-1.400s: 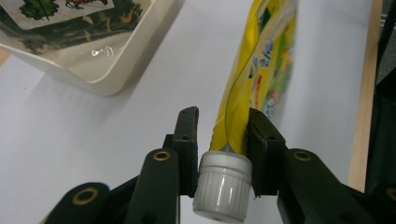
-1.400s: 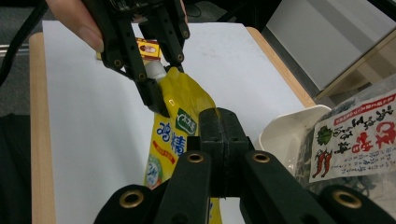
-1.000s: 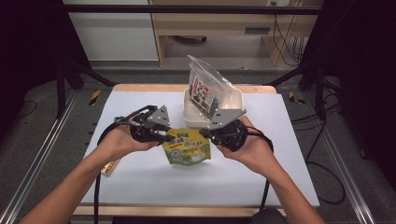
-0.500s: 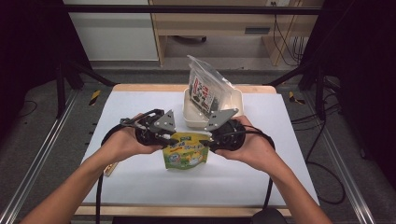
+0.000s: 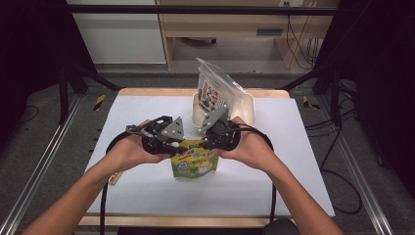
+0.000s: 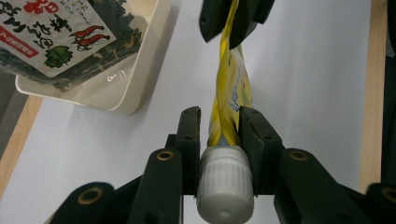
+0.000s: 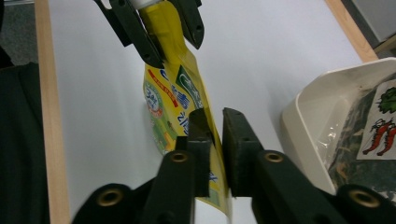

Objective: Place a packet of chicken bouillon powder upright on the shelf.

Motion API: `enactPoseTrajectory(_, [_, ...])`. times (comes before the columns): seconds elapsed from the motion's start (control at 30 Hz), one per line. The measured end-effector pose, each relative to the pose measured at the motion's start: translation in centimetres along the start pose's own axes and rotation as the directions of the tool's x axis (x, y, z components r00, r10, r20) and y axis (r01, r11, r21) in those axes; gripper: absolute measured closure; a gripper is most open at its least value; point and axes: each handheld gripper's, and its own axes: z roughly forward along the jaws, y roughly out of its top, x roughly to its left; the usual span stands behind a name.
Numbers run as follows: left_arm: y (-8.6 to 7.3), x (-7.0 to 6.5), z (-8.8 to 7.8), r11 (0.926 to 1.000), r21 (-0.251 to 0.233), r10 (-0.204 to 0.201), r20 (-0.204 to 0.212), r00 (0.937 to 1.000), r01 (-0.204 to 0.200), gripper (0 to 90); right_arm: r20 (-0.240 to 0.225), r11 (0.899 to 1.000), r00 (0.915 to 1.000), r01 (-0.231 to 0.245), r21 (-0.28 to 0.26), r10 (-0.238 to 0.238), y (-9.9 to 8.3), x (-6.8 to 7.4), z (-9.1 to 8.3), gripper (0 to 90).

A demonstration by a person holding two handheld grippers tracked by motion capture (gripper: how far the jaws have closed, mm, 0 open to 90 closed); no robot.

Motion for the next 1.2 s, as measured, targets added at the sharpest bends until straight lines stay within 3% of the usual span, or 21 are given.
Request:
enactPoseTrajectory(0.1, [-0.4, 0.1, 0.0, 0.9998, -0.019, -0.002, -0.015, 0.9999, 0.002, 69.0, -0.013, 1.000, 0.9999, -0.004, 0.000, 0.004, 0.1, 0.0, 0.1, 89.7])
enactPoseTrajectory(0.13, [-0.4, 0.1, 0.0, 0.9998, -0.019, -0.002, -0.015, 0.9999, 0.002, 65.5, -0.012, 1.000, 0.9999, -0.004, 0.006, 0.004, 0.1, 0.1, 0.0, 89.9])
enactPoseTrajectory(0.17, [-0.5, 0.1, -0.1, 0.9994, -0.030, -0.017, -0.026, 0.9995, 0.016, 55.6, -0.012, 1.000, 0.9999, -0.006, 0.014, 0.007, 0.1, 0.2, -0.1, 90.0])
enactPoseTrajectory(0.2, [-0.6, 0.1, -0.2, 0.9989, -0.037, -0.031, -0.035, 0.9989, 0.030, 55.6, -0.012, 1.000, 0.9999, -0.006, 0.014, 0.007, 0.1, 0.2, -0.1, 90.0])
enactPoseTrajectory(0.23, [-0.7, 0.1, -0.4, 0.9975, -0.054, -0.050, -0.048, 0.9976, 0.047, 48.0, -0.013, 1.000, 0.9998, -0.014, 0.019, 0.015, 0.1, 0.3, -0.2, 90.0])
enactPoseTrajectory(0.27, [-0.9, 0.1, -0.7, 0.9936, -0.089, -0.075, -0.069, 0.9948, 0.069, 37.3, 0.006, 0.999, 0.9994, -0.034, 0.027, 0.033, -0.2, 0.2, -0.7, 90.0])
enactPoseTrajectory(0.37, [-1.6, 0.1, -1.3, 0.9827, -0.132, -0.143, -0.102, 0.9844, 0.129, 24.9, 0.023, 0.997, 0.9972, -0.071, 0.033, 0.071, -0.8, -0.1, -1.8, 90.0])
enactPoseTrajectory(0.4, [-1.6, 0.1, -1.3, 0.9827, -0.132, -0.143, -0.102, 0.9844, 0.129, 21.6, 0.031, 0.996, 0.9958, -0.088, 0.032, 0.087, -1.1, -0.2, -2.2, 90.0])
enactPoseTrajectory(0.43, [-2.1, -0.1, -1.4, 0.9793, -0.132, -0.170, -0.119, 0.9783, 0.154, 18.7, 0.035, 0.994, 0.9940, -0.105, 0.029, 0.104, -1.4, -0.3, -2.7, 90.0])
enactPoseTrajectory(0.6, [-3.4, -0.5, -1.0, 0.9640, -0.144, -0.242, -0.129, 0.9616, 0.223, 12.2, 0.067, 0.985, 0.9835, -0.169, 0.018, 0.168, -3.3, -1.3, -5.2, 90.0])
enactPoseTrajectory(0.73, [-3.9, -0.7, -0.6, 0.9587, -0.135, -0.269, -0.150, 0.9513, 0.250, 10.3, 0.110, 0.973, 0.9671, -0.232, 0.006, 0.230, -4.7, -2.2, -6.9, 90.0])
enactPoseTrajectory(0.83, [-4.1, -1.0, -0.5, 0.9487, -0.150, -0.300, -0.149, 0.9423, 0.278, 9.6, 0.134, 0.964, 0.9556, -0.265, 0.003, 0.262, -5.6, -2.6, -8.1, 90.0])
enactPoseTrajectory(0.97, [-4.3, -1.4, -0.2, 0.9448, -0.156, -0.312, -0.158, 0.9368, 0.289, 9.4, 0.161, 0.955, 0.9430, -0.297, 0.013, 0.292, -6.4, -3.0, -9.1, 90.0])
enactPoseTrajectory(1.0, [-4.4, -1.5, -0.1, 0.9426, -0.159, -0.318, -0.160, 0.9344, 0.294, 9.3, 0.172, 0.946, 0.9324, -0.324, 0.010, 0.318, -7.0, -3.3, -10.0, 90.0])
enactPoseTrajectory(1.13, [-5.1, -2.3, 0.6, 0.9352, -0.159, -0.341, -0.166, 0.9253, 0.316, 9.3, 0.200, 0.928, 0.9100, -0.372, 0.005, 0.363, -7.8, -3.7, -11.4, 89.9])
enactPoseTrajectory(1.17, [-5.1, -2.3, 0.6, 0.9352, -0.159, -0.341, -0.166, 0.9253, 0.316, 9.3, 0.200, 0.928, 0.9100, -0.372, 0.005, 0.363, -7.8, -3.7, -11.4, 89.9])
enactPoseTrajectory(1.2, [-5.5, -2.7, 1.0, 0.9301, -0.163, -0.356, -0.183, 0.9163, 0.329, 9.3, 0.221, 0.917, 0.8946, -0.399, 0.003, 0.388, -8.1, -3.9, -12.1, 89.9])
